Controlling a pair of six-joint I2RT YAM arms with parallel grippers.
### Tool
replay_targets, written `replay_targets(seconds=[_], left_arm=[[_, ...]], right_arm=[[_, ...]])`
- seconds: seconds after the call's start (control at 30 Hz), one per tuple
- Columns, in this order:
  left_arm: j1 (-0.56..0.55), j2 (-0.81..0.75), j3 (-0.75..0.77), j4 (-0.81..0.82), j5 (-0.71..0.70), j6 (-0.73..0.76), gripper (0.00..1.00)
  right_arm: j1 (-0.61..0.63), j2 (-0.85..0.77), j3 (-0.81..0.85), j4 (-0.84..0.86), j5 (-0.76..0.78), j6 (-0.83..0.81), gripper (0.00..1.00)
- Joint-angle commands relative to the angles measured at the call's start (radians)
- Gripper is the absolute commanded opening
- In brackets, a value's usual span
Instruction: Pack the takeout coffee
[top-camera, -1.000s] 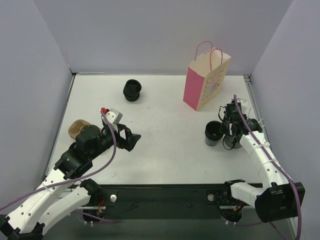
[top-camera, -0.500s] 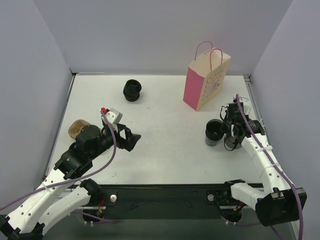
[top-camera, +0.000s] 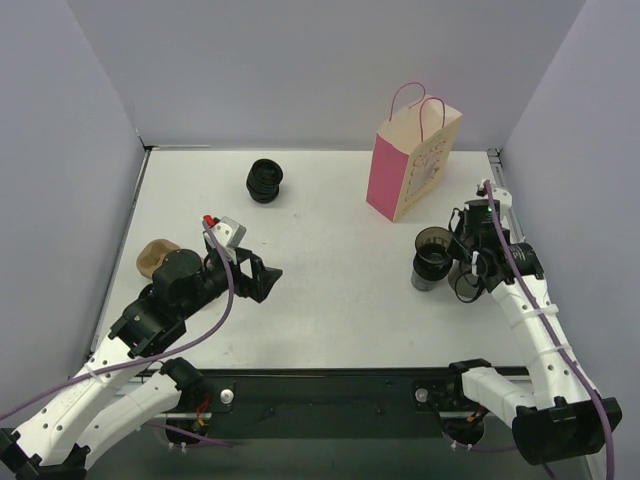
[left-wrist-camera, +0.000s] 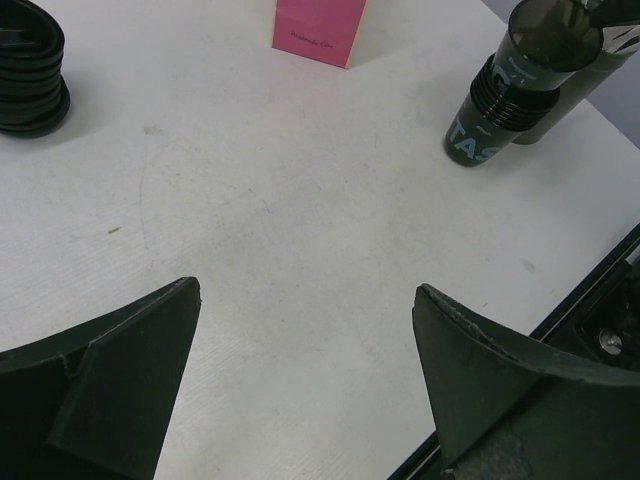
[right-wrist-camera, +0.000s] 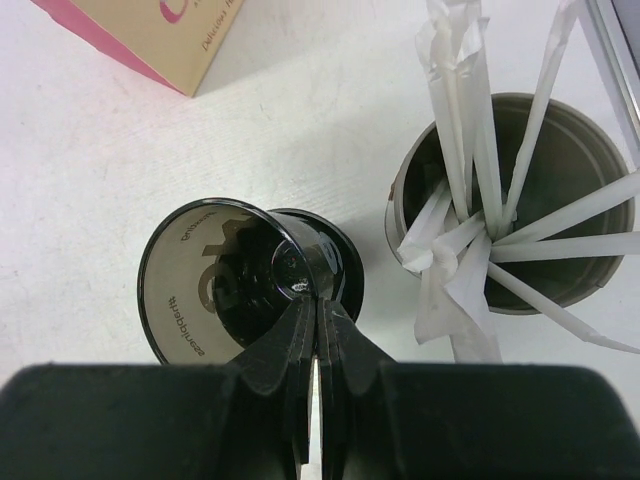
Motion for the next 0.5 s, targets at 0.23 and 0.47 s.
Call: replay_targets(seconds=[0.23,0.47], left_arm=[[-0.005,0.003,0.007,0.032,-0.025,-0.005,0.97],[-0.003,-0.002,0.006,0.028,-0.028,-0.004,0.97]], right_arm=[[-0.002,-0.058,0.118,-0.049,-0.061,0.026,0.00],[0.017,-0.070,0.173,-0.071,-0.092,0.037,0.00]])
